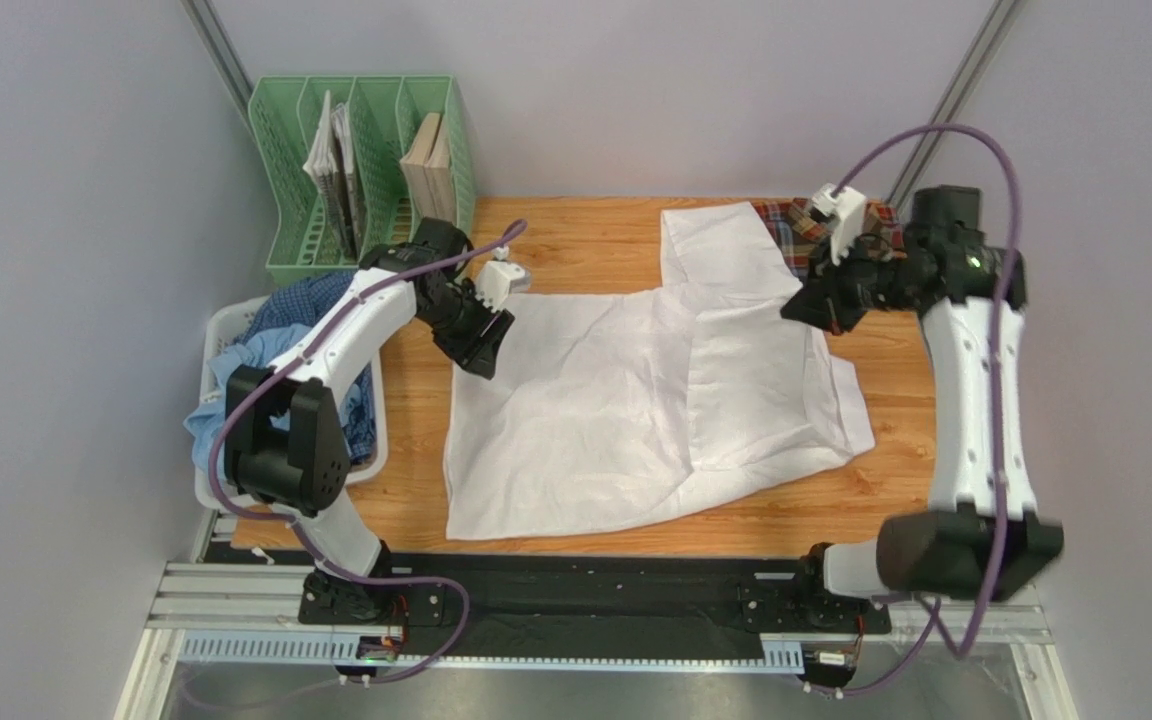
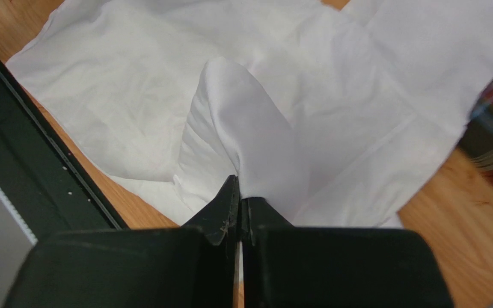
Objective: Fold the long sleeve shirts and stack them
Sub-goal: Fold the shirt
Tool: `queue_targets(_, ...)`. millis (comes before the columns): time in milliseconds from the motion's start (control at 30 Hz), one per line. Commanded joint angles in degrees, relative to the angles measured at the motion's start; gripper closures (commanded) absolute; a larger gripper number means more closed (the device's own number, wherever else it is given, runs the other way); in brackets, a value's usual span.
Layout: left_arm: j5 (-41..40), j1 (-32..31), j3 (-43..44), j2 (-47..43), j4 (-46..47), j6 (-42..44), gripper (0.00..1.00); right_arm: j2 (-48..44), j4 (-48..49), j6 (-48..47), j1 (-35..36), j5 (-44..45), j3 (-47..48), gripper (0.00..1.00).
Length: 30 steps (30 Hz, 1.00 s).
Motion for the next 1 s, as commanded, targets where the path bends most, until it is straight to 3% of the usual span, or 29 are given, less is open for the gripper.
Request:
queue_targets(0, 6.1, -0.1, -6.4, -11.7, -3.3, 5.6, 0.46, -15.6, -16.3, -9.2, -0.9, -1.0, -7.8, 1.00)
queue_targets(33, 6.6, -0.2, -9.7, -15.3, -4.0, 8.3, 0.47, -22.1, -16.5, -9.9, -0.9, 0.3, -9.1, 1.00)
queue_targets(300, 9.6, -2.1, -21.1, -30.8, -15.6, 23.0, 0.49, -43.5, -22.9, -16.6, -0.9, 8.1, -17.4, 1.00)
queue_targets(467, 3.4, -15.6, -28.5, -38.9, -16.4, 24.3, 0.46, -52.2, -22.8, -19.2, -0.8, 10.5, -18.7, 1.00)
queue_targets(533, 1.4, -21.9, -31.1, -38.5, -16.2, 23.5, 0.45, -55.3, -22.7, -19.4, -0.8, 10.5, -19.0, 1.00)
queue_targets(700, -4.8, -29.6, -35.7, -36.4, -14.9, 23.6, 0.41, -61.7, -22.7, -21.1, -0.8, 11.5, -21.2, 1.00)
queue_targets(967, -17.8, -41.9, -40.9, -29.7, -4.1, 17.7, 0.44, -67.0, -22.6, -19.9, -0.7, 13.1, -21.8, 1.00)
